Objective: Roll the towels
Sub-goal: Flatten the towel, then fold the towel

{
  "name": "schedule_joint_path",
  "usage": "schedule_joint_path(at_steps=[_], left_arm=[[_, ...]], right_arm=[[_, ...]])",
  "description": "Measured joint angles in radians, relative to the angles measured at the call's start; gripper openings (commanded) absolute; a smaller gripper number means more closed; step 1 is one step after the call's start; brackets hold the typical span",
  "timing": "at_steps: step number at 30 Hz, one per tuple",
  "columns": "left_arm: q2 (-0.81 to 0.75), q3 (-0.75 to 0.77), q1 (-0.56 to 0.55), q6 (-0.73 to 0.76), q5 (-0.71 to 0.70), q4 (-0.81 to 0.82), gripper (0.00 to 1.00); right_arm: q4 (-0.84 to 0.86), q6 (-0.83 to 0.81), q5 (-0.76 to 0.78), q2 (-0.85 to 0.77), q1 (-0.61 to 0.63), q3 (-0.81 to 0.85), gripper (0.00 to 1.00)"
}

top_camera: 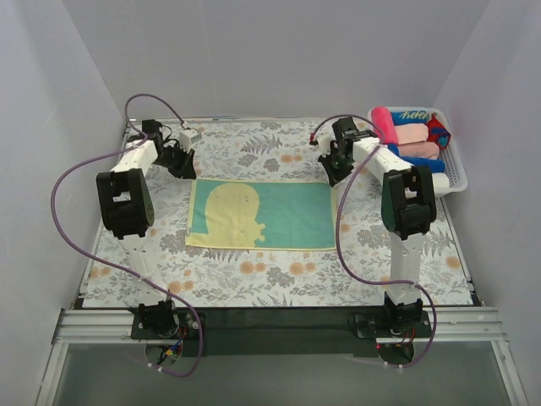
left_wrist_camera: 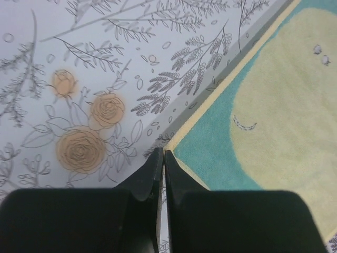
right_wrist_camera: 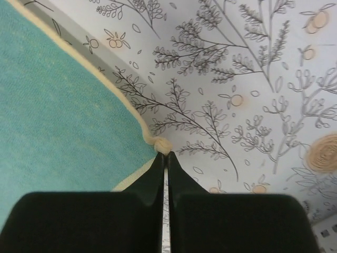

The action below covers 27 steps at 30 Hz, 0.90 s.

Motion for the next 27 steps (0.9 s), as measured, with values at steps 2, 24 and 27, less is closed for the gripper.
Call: schedule_joint_path(at_steps=[2, 24, 27], left_arm=[[-0.001, 0.038, 0.006, 0.004, 0.011, -0.008, 0.00], [-0.447, -0.364, 0.089, 0.474, 0.140, -0.255, 0.00], [-0.470, -0.468, 0.089, 0.503, 0.131, -0.249, 0.00]], right_arm=[[0.002, -0.011, -0.001, -0.008, -0.008, 0.016, 0.01], [-0.047, -0.141, -0.164, -0.396, -0.006, -0.375, 0.01], [-0.050, -0.147, -0.174, -0.402, 0.013, -0.439, 0.01]])
